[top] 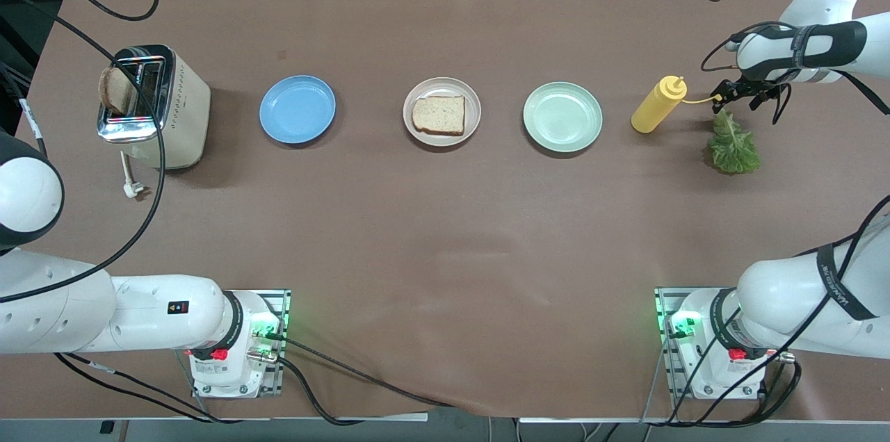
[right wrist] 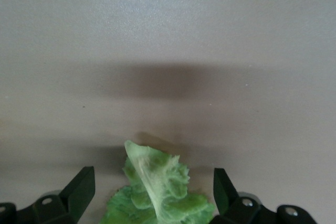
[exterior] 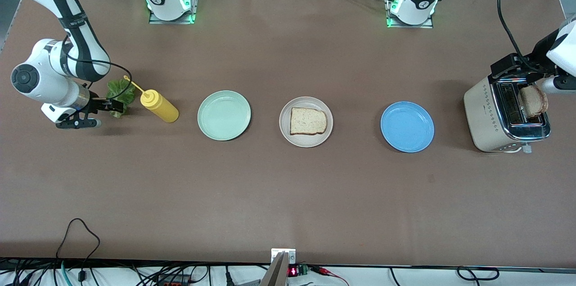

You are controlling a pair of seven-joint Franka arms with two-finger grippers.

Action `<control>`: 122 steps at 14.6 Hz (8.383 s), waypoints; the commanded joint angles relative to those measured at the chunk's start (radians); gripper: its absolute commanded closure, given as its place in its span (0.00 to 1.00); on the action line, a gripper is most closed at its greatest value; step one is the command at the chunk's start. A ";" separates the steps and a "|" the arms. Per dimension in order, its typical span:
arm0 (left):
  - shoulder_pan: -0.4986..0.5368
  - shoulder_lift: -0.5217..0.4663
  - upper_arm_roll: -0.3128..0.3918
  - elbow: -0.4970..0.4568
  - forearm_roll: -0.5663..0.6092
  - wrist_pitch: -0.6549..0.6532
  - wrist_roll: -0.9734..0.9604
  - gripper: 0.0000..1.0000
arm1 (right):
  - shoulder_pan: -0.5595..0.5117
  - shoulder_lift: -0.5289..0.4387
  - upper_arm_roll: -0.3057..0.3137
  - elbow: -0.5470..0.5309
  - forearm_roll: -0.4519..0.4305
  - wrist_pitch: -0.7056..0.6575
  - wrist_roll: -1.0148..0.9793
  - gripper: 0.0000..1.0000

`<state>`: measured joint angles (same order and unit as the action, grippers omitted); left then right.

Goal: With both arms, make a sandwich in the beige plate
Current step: 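Lower the right gripper onto the lettuce leaf and grasp it, then lift the lettuce and carry it to the beige plate with the right gripper, then lay the lettuce on the bread and open the right gripper, then withdraw the right gripper away from the plates toward its side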

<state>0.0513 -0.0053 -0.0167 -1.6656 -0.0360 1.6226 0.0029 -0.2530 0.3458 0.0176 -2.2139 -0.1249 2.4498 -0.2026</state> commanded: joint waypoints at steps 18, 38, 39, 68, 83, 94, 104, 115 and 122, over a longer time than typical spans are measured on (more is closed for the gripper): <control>0.001 -0.002 -0.003 0.000 -0.005 0.062 0.005 0.00 | -0.012 0.003 0.008 0.000 -0.016 0.008 -0.095 1.00; -0.011 -0.012 -0.008 -0.003 -0.005 0.037 0.005 0.00 | 0.121 -0.186 0.200 0.560 0.182 -0.899 0.367 1.00; -0.007 -0.013 -0.023 -0.005 -0.005 0.036 0.005 0.00 | 0.126 -0.174 0.247 0.560 0.186 -0.894 0.473 1.00; 0.021 -0.006 -0.016 -0.019 -0.005 0.040 0.005 0.00 | 0.696 0.421 0.295 0.714 0.235 0.018 2.042 1.00; 0.051 0.001 -0.032 -0.014 -0.002 0.043 0.005 0.00 | 0.649 0.300 0.292 0.698 0.234 -0.153 1.881 0.00; 0.045 0.004 -0.068 -0.002 -0.015 0.033 0.016 0.00 | 0.313 -0.008 0.289 0.668 0.235 -0.604 1.056 0.00; 0.107 0.099 -0.040 0.038 0.002 -0.036 0.017 0.00 | 0.273 -0.204 -0.024 0.658 0.156 -0.810 0.308 0.00; 0.200 0.200 -0.042 0.093 0.001 -0.056 0.040 0.00 | 0.261 -0.261 -0.065 0.662 0.111 -0.942 0.230 0.00; 0.162 0.225 -0.058 0.093 -0.015 -0.058 0.034 0.00 | 0.262 -0.232 -0.064 0.661 0.110 -0.953 0.227 0.00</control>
<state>0.2363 0.1982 -0.0737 -1.6101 -0.0412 1.5907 0.0263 0.0138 0.1165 -0.0494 -1.5550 -0.0058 1.5046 0.0402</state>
